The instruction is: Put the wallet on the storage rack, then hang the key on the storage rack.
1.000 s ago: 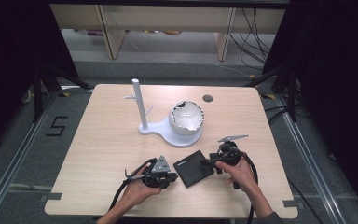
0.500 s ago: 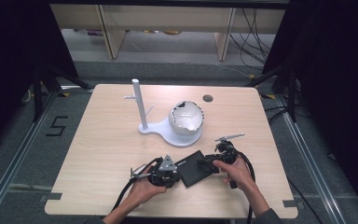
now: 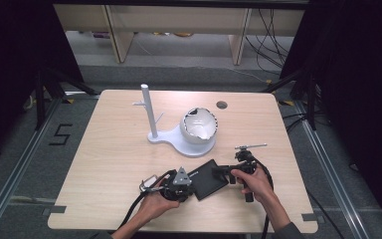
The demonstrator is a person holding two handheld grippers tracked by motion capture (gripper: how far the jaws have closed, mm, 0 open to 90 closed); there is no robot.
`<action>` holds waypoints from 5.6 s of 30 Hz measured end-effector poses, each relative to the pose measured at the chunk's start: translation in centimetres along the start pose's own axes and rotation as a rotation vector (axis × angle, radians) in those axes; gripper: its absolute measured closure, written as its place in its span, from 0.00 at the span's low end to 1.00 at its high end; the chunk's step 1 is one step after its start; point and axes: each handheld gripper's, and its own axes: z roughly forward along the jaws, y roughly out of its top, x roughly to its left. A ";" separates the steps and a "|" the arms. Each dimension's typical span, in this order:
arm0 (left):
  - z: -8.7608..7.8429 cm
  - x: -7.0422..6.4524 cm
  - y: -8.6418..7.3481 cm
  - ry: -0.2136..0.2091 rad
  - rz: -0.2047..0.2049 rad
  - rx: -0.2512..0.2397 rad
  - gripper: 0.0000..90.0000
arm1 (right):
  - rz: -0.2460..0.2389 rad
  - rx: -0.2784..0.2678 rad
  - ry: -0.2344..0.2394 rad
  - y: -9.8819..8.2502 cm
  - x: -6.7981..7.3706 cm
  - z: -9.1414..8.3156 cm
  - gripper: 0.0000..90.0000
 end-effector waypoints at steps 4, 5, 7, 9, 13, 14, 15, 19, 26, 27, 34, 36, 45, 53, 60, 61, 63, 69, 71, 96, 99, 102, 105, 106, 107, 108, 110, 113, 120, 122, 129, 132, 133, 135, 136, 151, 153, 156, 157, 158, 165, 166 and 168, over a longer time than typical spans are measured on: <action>0.0 0.0 0.0 0.003 0.023 0.001 0.93 | 0.016 -0.005 0.038 0.0 0.3 -0.4 0.67; 0.0 0.0 0.0 0.002 0.023 0.001 0.93 | 0.012 -0.003 0.060 0.0 0.4 -0.3 0.71; 0.0 0.0 0.0 0.003 0.024 0.002 0.93 | 0.016 -0.001 0.084 -0.1 0.8 -0.1 0.74; -0.1 0.0 0.0 -0.004 0.030 0.007 0.93 | -0.013 -0.001 0.068 0.1 1.4 0.0 0.76; -0.1 0.0 0.0 -0.005 0.025 0.004 0.93 | -0.042 -0.010 0.088 0.3 2.1 -0.4 0.81; -0.1 0.0 0.1 -0.009 0.024 0.004 0.92 | -0.016 0.003 0.100 0.2 2.5 -0.5 0.81; -0.2 0.0 0.1 -0.014 0.019 0.004 0.91 | 0.034 0.030 0.111 0.2 2.9 -0.7 0.82; -0.7 0.1 0.3 -0.007 0.004 -0.007 0.83 | -0.069 -0.033 0.116 0.3 2.8 -0.7 0.85; -3.3 -0.3 0.3 -0.027 -0.001 -0.031 0.65 | -0.110 -0.069 0.124 0.8 4.0 -1.8 0.86; -3.6 -0.4 0.2 -0.027 0.001 -0.036 0.65 | -0.133 -0.084 0.117 1.0 3.9 -2.0 0.86; -6.5 -0.8 -1.3 -0.011 -0.010 -0.040 0.52 | -0.147 -0.151 0.123 2.1 4.2 -4.0 0.86; -7.1 -0.8 -1.9 -0.004 -0.023 -0.027 0.49 | -0.156 -0.173 0.116 2.7 4.1 -4.7 0.86; -10.1 -0.3 -4.9 0.038 -0.061 -0.039 0.42 | -0.124 -0.207 0.096 5.2 3.9 -6.6 0.86; -11.9 0.2 -6.2 0.067 -0.108 -0.062 0.38 | -0.092 -0.247 0.070 7.9 3.3 -7.5 0.86; -12.9 0.9 -7.2 0.104 -0.126 -0.065 0.35 | -0.094 -0.296 0.044 10.4 2.9 -8.0 0.86; -13.0 1.0 -7.4 0.110 -0.125 -0.061 0.35 | -0.106 -0.304 0.028 10.7 2.7 -8.0 0.86; -13.2 1.2 -7.6 0.129 -0.125 -0.054 0.35 | -0.082 -0.312 0.024 11.2 2.5 -8.0 0.86; -13.3 1.6 -8.3 0.138 -0.140 -0.043 0.34 | -0.042 -0.348 0.000 13.0 1.9 -7.3 0.86; -13.4 1.6 -8.4 0.137 -0.133 -0.042 0.33 | -0.032 -0.349 -0.013 13.5 1.7 -6.7 0.86; -12.9 1.6 -8.9 0.124 -0.132 -0.011 0.33 | 0.011 -0.254 -0.091 14.8 0.2 1.9 0.84; -12.9 1.6 -8.9 0.128 -0.136 -0.016 0.33 | -0.001 -0.248 -0.098 14.8 0.1 1.9 0.82; -13.0 1.7 -8.9 0.135 -0.128 -0.009 0.33 | -0.002 -0.238 -0.155 15.0 0.2 1.6 0.72; -13.0 1.7 -9.0 0.128 -0.133 -0.013 0.33 | -0.014 -0.216 -0.187 14.9 0.0 1.0 0.61; -13.0 1.7 -9.0 0.129 -0.136 -0.014 0.33 | -0.022 -0.213 -0.201 14.8 -0.1 0.7 0.59; -13.0 1.8 -9.0 0.130 -0.132 -0.010 0.33 | 0.002 -0.210 -0.222 14.7 0.1 0.3 0.58; -12.9 1.8 -9.0 0.126 -0.130 -0.010 0.33 | -0.016 -0.223 -0.239 14.6 -0.1 -0.1 0.57; -12.9 1.8 -9.0 0.125 -0.129 -0.013 0.33 | -0.003 -0.235 -0.225 14.3 -0.4 -0.8 0.55; -12.9 1.9 -9.0 0.136 -0.128 -0.006 0.33 | -0.021 -0.253 -0.237 13.7 -0.8 -1.9 0.52; -12.8 1.8 -9.0 0.130 -0.141 -0.013 0.33 | -0.069 -0.274 -0.227 11.6 -0.4 -3.8 0.51; -12.8 1.9 -9.0 0.132 -0.142 -0.013 0.33 | -0.082 -0.278 -0.216 11.0 -0.1 -4.1 0.50; -12.9 2.1 -9.1 0.147 -0.135 -0.005 0.33 | -0.143 -0.260 -0.248 8.0 1.9 -4.8 0.47; -12.8 2.1 -9.1 0.140 -0.137 -0.009 0.33 | -0.202 -0.234 -0.251 6.8 2.2 -5.0 0.46; -12.8 2.1 -9.1 0.141 -0.134 -0.008 0.33 | -0.199 -0.242 -0.240 6.3 2.4 -4.9 0.46; -12.8 2.1 -9.1 0.144 -0.131 -0.009 0.33 | -0.203 -0.231 -0.233 5.6 2.7 -4.9 0.46; -12.9 2.1 -9.1 0.153 -0.125 -0.002 0.33 | -0.202 -0.228 -0.233 5.3 2.8 -4.9 0.45; -13.1 2.5 -9.0 0.162 -0.131 -0.001 0.32 | -0.245 -0.149 -0.214 0.8 4.1 -2.7 0.39; -13.0 2.4 -9.0 0.158 -0.147 -0.009 0.32 | -0.257 -0.136 -0.206 0.2 4.3 -2.5 0.37; -13.0 2.4 -9.0 0.160 -0.136 -0.002 0.32 | -0.228 -0.115 -0.200 -0.9 4.9 -2.3 0.33; -13.0 2.4 -9.0 0.150 -0.139 -0.008 0.32 | -0.249 -0.108 -0.206 -1.2 4.9 -2.2 0.33; -12.9 2.4 -9.0 0.156 -0.138 -0.009 0.32 | -0.271 -0.101 -0.219 -1.5 4.8 -2.1 0.32; -12.9 2.5 -9.3 0.167 -0.145 -0.001 0.32 | -0.259 -0.036 -0.216 -3.8 5.1 -1.7 0.29; -12.8 2.6 -9.3 0.174 -0.148 -0.007 0.32 | -0.265 -0.033 -0.202 -4.0 5.1 -1.7 0.29; -12.9 2.6 -9.2 0.182 -0.153 -0.010 0.32 | -0.266 -0.026 -0.206 -4.5 5.2 -1.7 0.29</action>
